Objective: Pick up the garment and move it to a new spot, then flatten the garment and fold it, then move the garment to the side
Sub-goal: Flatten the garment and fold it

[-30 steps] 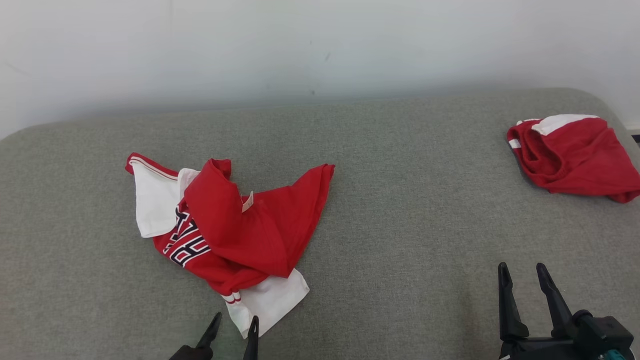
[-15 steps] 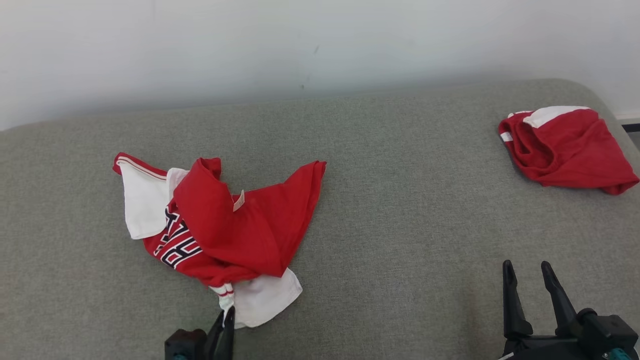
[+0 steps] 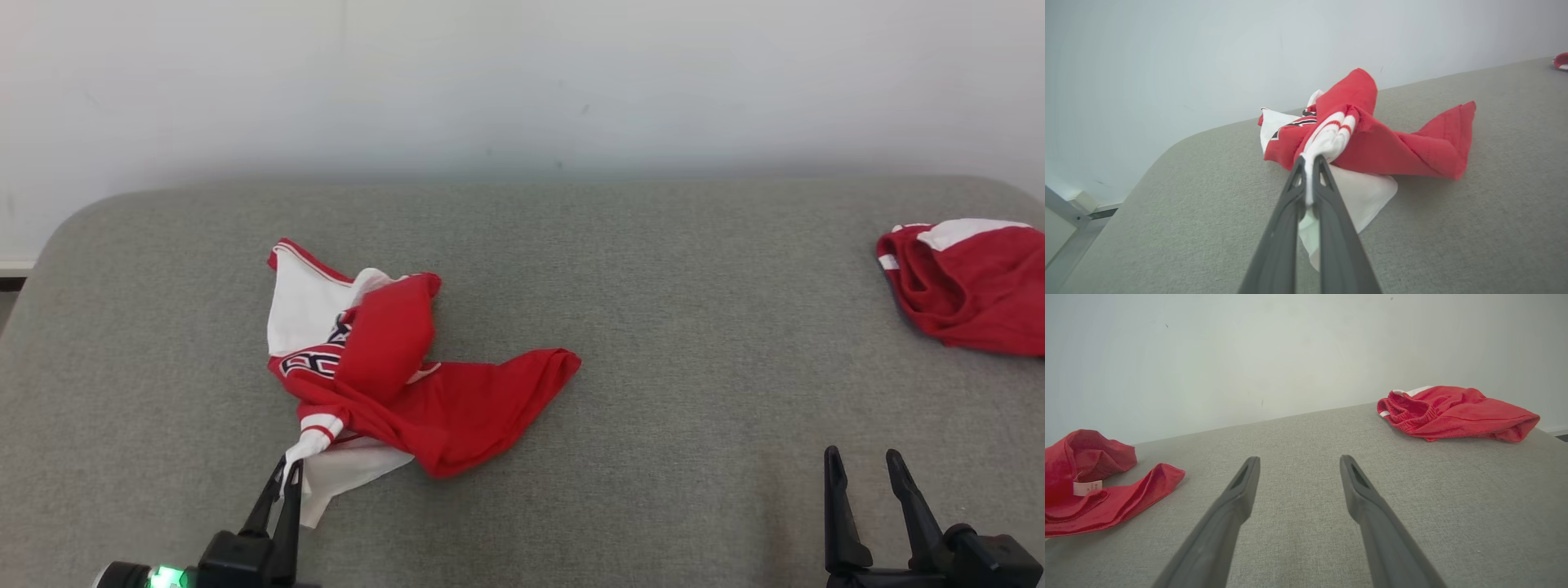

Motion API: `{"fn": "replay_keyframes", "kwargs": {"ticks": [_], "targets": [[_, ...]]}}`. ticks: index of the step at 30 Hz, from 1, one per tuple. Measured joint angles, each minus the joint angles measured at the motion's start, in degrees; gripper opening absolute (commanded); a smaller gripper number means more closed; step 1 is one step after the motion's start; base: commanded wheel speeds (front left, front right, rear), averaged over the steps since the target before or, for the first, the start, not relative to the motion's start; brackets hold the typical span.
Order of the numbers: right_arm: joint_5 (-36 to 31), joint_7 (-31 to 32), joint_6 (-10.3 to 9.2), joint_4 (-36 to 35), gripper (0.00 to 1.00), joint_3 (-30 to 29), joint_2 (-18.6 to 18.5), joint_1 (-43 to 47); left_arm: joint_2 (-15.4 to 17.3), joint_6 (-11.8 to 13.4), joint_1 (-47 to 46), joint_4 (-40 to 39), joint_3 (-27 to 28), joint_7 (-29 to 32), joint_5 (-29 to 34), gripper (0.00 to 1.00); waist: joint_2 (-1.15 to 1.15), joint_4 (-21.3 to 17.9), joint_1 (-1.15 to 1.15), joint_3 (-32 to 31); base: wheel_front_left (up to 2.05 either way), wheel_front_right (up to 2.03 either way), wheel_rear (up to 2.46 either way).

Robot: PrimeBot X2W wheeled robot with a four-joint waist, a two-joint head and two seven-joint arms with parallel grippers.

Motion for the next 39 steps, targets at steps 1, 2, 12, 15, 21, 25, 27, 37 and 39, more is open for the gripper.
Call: {"fn": "replay_keyframes", "kwargs": {"ticks": [1,2,12,15,21,25,27,37,39], "targets": [[0.0,0.0,0.0,0.0,1.0,0.1,0.0,0.0,0.7,0.5,0.7,-2.0,-0.2,1.1,0.7,0.0,0.0,0.5,0.0,-0.1,0.0,0.0,0.0],[0.1,-0.1,0.0,0.0,1.0,0.1,0.0,0.0,1.3,0.9,1.4,-3.9,-0.5,2.4,1.4,0.0,0.0,0.9,0.0,-0.2,0.0,0.0,0.0],[0.2,-0.1,0.0,0.4,1.0,0.5,0.2,-0.3,-2.8,-0.1,8.7,-4.8,-3.4,5.5,-3.5,0.94,0.0,2.0,0.0,0.4,0.0,0.0,0.0],[0.2,-0.2,0.0,0.4,1.0,0.3,-0.1,-0.3,-4.6,-0.8,8.7,-4.2,-4.3,3.0,-4.2,1.0,0.0,1.8,0.0,0.2,0.0,0.0,0.0],[0.2,-0.2,0.0,0.4,1.0,-0.4,-0.4,0.1,-5.7,-1.2,6.9,-8.0,-3.2,-1.4,-5.3,1.0,0.0,2.2,0.0,-0.7,0.0,0.0,0.0],[0.0,-0.2,0.0,0.4,1.0,-0.3,-0.3,0.2,-4.3,0.5,6.1,-9.7,0.5,-2.7,-5.1,1.0,0.0,2.4,0.0,-1.3,0.0,0.0,0.0],[0.0,-0.2,0.0,0.4,1.0,-0.1,-0.3,0.2,-3.9,1.3,6.1,-10.0,2.4,-3.2,-5.3,1.0,0.0,2.3,0.0,-1.5,0.0,0.0,0.0],[0.0,-0.2,0.0,0.3,1.0,0.1,-0.3,0.6,-3.3,2.3,8.3,-10.4,10.9,-3.6,-7.0,1.0,0.0,2.0,0.0,-1.1,0.0,0.0,0.0],[0.0,-0.2,0.0,0.4,1.0,0.3,-0.3,0.6,-3.7,1.8,8.8,-9.6,12.0,-3.6,-7.0,1.0,0.0,2.1,0.0,-1.0,0.0,0.0,0.0]]}}
